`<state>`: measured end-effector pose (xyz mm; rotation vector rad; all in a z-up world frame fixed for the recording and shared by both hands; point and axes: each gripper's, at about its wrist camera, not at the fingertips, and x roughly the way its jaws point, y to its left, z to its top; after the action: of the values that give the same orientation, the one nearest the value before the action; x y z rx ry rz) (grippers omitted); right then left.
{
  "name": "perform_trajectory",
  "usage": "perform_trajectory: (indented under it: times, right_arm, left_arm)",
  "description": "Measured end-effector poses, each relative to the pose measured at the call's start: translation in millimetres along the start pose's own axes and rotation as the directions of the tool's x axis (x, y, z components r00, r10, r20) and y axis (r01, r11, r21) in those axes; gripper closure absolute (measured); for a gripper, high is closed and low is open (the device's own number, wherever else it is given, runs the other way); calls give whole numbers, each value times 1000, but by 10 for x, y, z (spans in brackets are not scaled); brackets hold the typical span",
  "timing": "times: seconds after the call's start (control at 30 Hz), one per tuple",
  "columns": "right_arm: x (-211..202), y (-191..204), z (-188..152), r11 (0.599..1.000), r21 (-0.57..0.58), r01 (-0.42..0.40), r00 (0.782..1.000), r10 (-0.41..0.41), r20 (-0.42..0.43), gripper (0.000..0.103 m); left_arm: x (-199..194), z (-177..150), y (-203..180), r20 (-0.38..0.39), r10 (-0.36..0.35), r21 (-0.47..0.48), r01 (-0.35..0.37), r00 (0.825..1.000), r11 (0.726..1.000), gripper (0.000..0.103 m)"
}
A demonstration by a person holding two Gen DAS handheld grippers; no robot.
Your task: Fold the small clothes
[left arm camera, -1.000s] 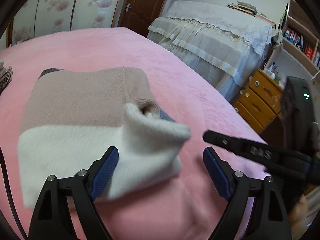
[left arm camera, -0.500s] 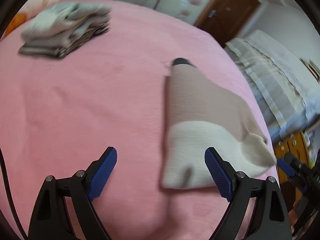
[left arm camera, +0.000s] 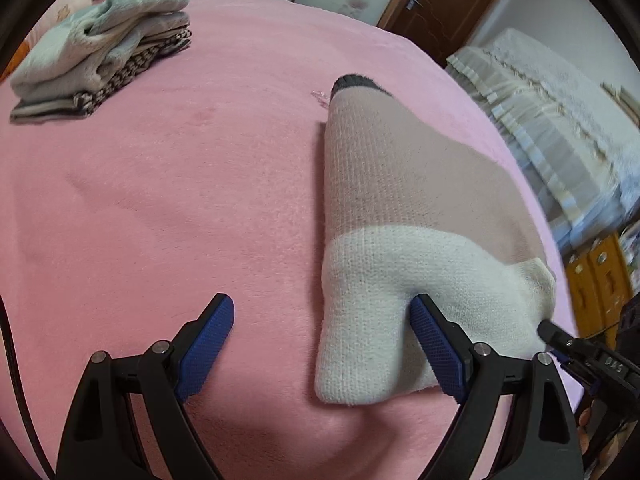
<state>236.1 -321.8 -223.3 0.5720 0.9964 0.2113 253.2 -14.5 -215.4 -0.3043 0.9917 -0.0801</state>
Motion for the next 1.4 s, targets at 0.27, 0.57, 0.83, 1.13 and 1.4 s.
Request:
perform_trajectory:
  times: [0.27, 0.57, 0.83, 1.13, 1.4]
  right_arm:
    - [201, -221, -203, 999, 53, 4, 1000, -5, 10, 84]
    - [-276, 173, 124, 992, -109, 59, 997, -53, 56, 49]
    - [61, 443, 950, 984, -157, 84, 995, -74, 67, 43]
    - [837, 372, 1353, 967, -173, 186, 982, -190, -3, 89]
    - [867, 177, 1285, 981, -123, 147, 989, -148, 2, 88]
  left_arm:
    - [83, -134, 21, -7, 23, 42, -22, 1000, 999, 11]
    - [-275, 145, -46, -41, -85, 65, 88, 996, 994, 11]
    - [-104, 808, -284, 32, -22, 143, 17, 999, 990, 10]
    - [667, 1191, -272, -32, -9, 78, 11, 999, 997, 10]
    - [740, 1150, -226, -38, -37, 53, 39, 999, 998, 10]
